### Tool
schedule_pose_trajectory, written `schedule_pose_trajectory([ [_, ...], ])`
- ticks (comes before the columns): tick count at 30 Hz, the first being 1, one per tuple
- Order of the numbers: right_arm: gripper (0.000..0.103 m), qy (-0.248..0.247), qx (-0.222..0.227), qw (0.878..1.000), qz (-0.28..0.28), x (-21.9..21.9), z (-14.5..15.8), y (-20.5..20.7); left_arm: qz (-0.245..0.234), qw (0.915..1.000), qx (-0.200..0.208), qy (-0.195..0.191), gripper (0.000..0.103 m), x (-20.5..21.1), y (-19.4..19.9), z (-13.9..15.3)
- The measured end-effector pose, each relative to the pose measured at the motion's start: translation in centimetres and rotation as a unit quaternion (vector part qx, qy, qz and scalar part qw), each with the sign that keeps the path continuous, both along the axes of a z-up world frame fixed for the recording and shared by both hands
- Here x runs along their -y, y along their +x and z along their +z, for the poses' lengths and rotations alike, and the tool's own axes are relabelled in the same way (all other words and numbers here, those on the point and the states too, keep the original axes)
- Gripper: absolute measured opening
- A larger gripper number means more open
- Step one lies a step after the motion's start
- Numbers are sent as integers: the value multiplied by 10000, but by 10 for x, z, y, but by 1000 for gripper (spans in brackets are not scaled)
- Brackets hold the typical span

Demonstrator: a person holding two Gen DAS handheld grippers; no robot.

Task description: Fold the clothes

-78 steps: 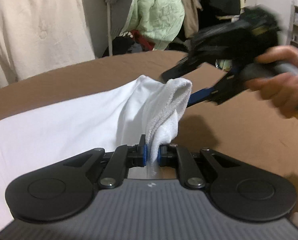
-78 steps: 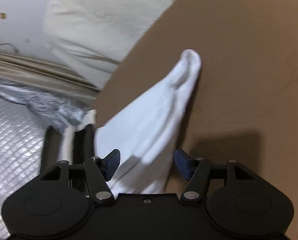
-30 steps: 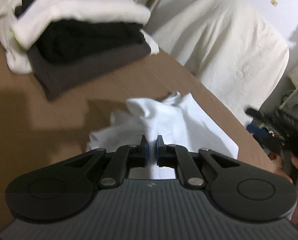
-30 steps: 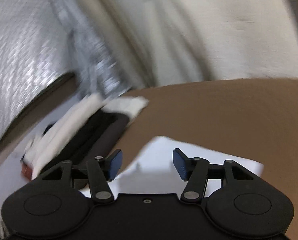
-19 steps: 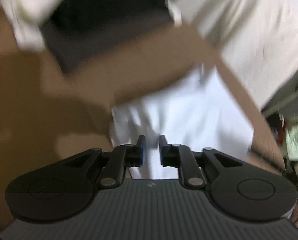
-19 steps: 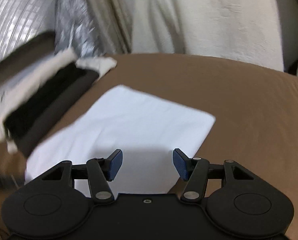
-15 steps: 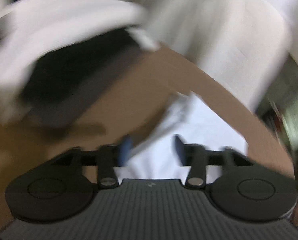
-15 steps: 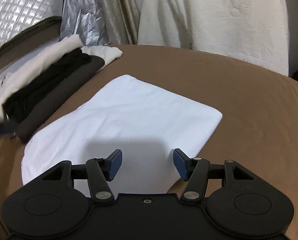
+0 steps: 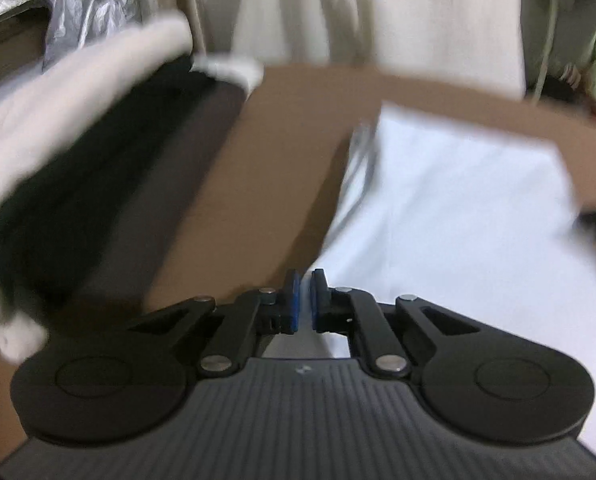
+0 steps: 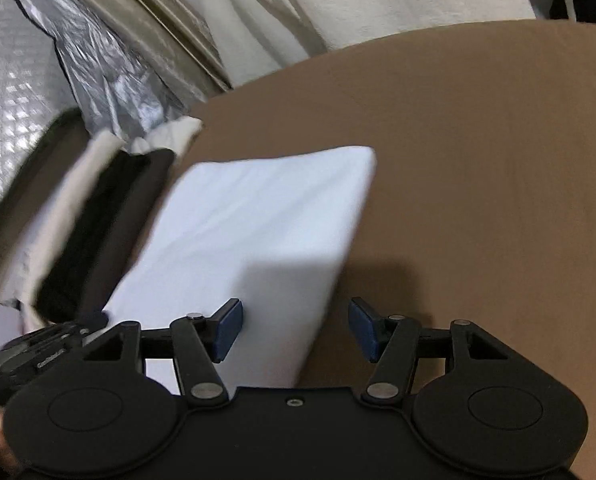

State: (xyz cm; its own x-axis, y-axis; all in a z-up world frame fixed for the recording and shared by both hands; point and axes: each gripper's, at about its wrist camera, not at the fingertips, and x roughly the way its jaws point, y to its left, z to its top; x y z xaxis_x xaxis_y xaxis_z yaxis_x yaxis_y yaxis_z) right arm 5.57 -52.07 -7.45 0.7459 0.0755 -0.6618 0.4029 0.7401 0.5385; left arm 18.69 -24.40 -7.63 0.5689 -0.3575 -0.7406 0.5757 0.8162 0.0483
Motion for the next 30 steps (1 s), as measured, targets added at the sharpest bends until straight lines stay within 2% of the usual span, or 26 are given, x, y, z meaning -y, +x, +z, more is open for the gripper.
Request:
schedule_pose_trajectory([
  [1, 67, -23, -9, 10000, 7, 3, -4, 3, -35, 9997, -202, 103, 8, 3, 5, -10],
  [3, 67, 357, 307, 9989, -43, 13, -11, 8, 115, 9992, -366, -77, 13, -1, 13, -13],
  [5, 68, 683, 637, 9955, -134, 23, -17, 13, 378, 9971, -605, -281, 32, -13, 24, -10],
  [6, 69, 779, 744, 9940, -201, 27, -20, 17, 472, 9951, -767, -410, 47, -18, 32, -14],
  [7, 72, 837, 750, 9934, -234, 30, -25, 22, 562, 9926, -932, -541, 54, -23, 40, -19],
  [8, 78, 893, 755, 9928, -267, 34, -30, 28, 651, 9896, -1097, -672, 54, -27, 48, -23],
  [10, 81, 1045, 714, 9917, -214, 43, -45, 50, 599, 9800, -1516, -1145, 55, -41, 63, -34],
  [11, 67, 1075, 745, 9911, -260, 45, -49, 60, 538, 9738, -1724, -1381, 55, -48, 70, -39],
  [12, 48, 999, 754, 9916, -326, 46, -47, 70, 599, 9641, -1945, -1702, 53, -56, 75, -42],
  [13, 17, 829, 683, 9940, -219, 44, -38, 82, 670, 9527, -2164, -2027, 53, -65, 79, -44],
  [14, 17, 534, 803, 9953, -35, 39, -24, 87, 718, 9423, -2342, -2281, 53, -71, 74, -50],
  [16, 15, -305, 1386, 9894, 312, 23, 13, 84, 587, 9362, -2428, -2474, 51, -73, 68, -50],
  [17, 15, -393, 1613, 9855, 357, 22, 24, 81, 518, 9331, -2466, -2565, 51, -73, 65, -49],
  [18, 15, -387, 1745, 9834, 322, 24, 30, 80, 460, 9355, -2413, -2539, 51, -70, 62, -48],
  [19, 15, -368, 1740, 9838, 233, 29, 32, 81, 403, 9394, -2326, -2486, 52, -65, 59, -46],
  [21, 24, -340, 1206, 9919, -195, 45, 24, 89, 407, 9483, -2146, -2301, 54, -55, 54, -43],
  [22, 36, -344, 864, 9945, -478, 53, 18, 92, 428, 9499, -2145, -2232, 55, -54, 51, -42],
  [23, 39, -332, 568, 9945, -809, 59, 12, 89, 451, 9512, -2151, -2166, 56, -54, 48, -42],
  [24, 39, -233, 515, 9937, -972, 60, 9, 80, 473, 9525, -2158, -2099, 56, -53, 45, -41],
  [25, 41, -132, 466, 9924, -1131, 60, 5, 70, 545, 9471, -2293, -2177, 56, -58, 44, -41],
  [27, 54, 345, 737, 9901, -1148, 50, 0, 42, 695, 9344, -2581, -2356, 57, -69, 41, -40],
  [28, 66, 583, 847, 9883, -1130, 41, -4, 26, 765, 9271, -2678, -2509, 62, -75, 41, -40],
  [30, 68, 961, 877, 9865, -992, 24, -14, 0, 913, 9126, -3001, -2621, 70, -83, 41, -44],
])
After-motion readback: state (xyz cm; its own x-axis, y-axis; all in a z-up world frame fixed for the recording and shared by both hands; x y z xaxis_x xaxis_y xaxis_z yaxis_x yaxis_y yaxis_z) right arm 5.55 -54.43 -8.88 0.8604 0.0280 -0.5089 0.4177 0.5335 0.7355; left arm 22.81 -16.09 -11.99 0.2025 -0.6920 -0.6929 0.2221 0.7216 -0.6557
